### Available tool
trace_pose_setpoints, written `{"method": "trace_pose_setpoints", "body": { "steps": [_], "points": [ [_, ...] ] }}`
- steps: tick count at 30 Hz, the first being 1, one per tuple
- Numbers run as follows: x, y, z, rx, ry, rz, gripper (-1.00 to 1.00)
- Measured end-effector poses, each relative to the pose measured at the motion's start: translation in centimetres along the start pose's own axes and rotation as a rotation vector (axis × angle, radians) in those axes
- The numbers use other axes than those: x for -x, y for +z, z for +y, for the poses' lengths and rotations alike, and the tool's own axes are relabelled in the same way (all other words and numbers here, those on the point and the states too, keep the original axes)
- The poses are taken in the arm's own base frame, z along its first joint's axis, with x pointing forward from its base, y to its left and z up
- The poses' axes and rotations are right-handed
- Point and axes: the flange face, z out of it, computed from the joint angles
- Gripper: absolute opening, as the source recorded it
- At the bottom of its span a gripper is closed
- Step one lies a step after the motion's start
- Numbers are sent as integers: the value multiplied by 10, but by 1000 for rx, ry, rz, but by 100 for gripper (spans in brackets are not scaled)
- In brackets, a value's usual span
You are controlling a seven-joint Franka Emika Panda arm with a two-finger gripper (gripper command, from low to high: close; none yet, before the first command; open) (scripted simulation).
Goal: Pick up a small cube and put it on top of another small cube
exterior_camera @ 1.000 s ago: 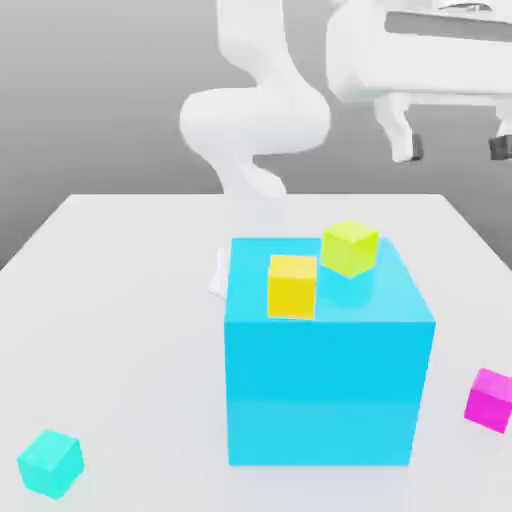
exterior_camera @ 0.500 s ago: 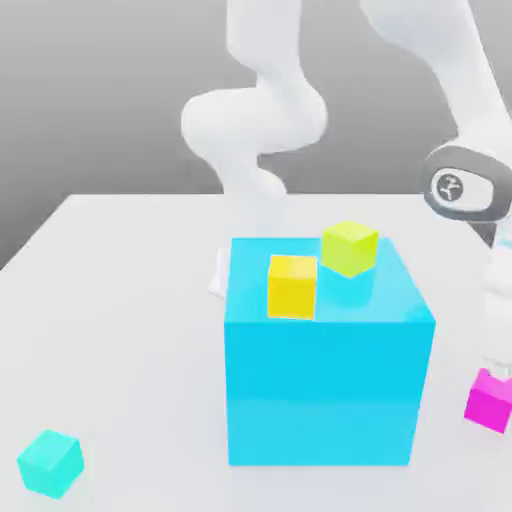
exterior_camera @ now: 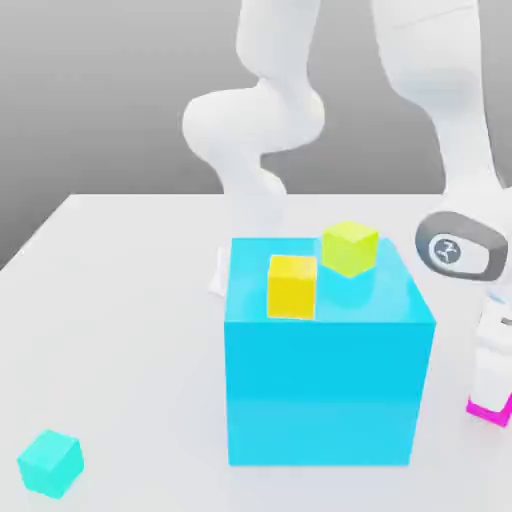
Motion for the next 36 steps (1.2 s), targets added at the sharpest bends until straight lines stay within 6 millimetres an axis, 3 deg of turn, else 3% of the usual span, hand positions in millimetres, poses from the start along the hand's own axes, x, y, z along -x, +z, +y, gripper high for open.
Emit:
{"method": "trace_pose_setpoints", "body": {
  "steps": [4, 10, 18, 26, 28, 29, 33, 34, 36],
  "points": [
    [-23, -58, 9, -36, 60, 32, -100],
    [-32, -132, 60, -20, 152, 43, -100],
    [-8, -217, 123, -14, 248, 37, -100],
    [42, -286, 181, -38, 341, 21, -100],
    [58, -299, 194, -46, 361, 16, -100],
    [64, -294, 199, -25, 369, 7, -100],
    [68, -244, 204, -6, 377, -2, -100],
    [69, -233, 204, -5, 377, -2, 100],
    [69, -233, 204, -5, 377, -2, 100]
  ]
}}
